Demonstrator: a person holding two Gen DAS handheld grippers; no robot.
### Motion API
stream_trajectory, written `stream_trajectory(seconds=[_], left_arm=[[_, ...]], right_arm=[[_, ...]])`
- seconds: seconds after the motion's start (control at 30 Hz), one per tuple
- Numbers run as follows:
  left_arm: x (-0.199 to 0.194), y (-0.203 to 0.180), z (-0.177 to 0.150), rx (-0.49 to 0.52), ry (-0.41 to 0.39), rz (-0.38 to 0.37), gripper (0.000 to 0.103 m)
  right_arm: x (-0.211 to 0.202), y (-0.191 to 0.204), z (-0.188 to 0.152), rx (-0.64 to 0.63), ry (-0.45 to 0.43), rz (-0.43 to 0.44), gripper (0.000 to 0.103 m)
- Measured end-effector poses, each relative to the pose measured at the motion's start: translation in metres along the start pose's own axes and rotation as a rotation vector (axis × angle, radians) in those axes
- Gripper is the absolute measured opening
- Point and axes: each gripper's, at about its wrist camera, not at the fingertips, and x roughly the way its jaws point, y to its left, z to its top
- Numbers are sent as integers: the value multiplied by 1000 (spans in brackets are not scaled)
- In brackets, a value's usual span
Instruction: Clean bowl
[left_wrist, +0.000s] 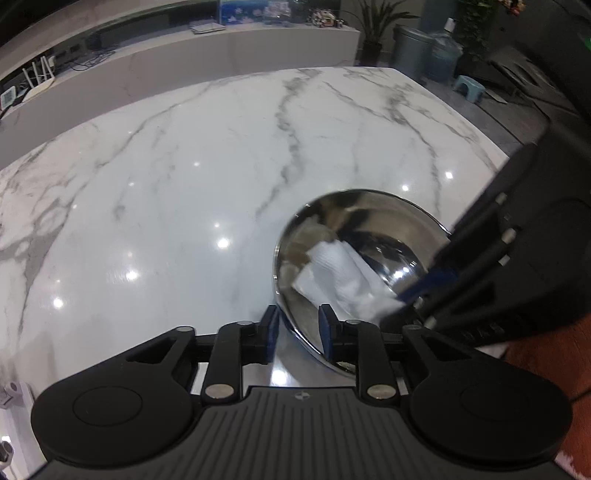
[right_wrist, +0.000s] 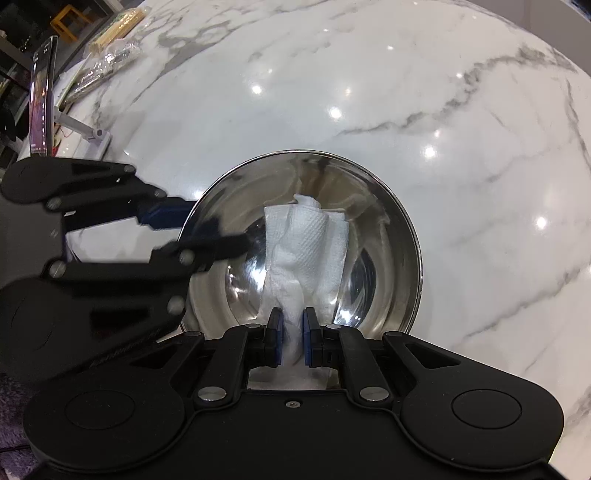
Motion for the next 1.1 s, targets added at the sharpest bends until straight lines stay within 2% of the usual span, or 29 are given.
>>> stream_trajectory(seconds=[0.17,0.27,0.47,0.67,0.87,1.1], left_arm=[[0,0,1,29,-12,3,22],[2,-3,2,54,-18,25,16],[8,-7,7,86,-25,59,11],[13,-7,12,97,-34,79,10],[15,-6,13,86,-30,77,10],[15,-5,13,81,-29,73,10]], right_arm=[[2,5,4,-23,8,-18,9],[4,15,4,-95,29,-52,9],[5,39,3,-315,52,-253,9],[-10,47,5,-425,10,-366,9],[-5,42,4,-431,24,-357,9],[9,32,4,-359,27,-262,9]])
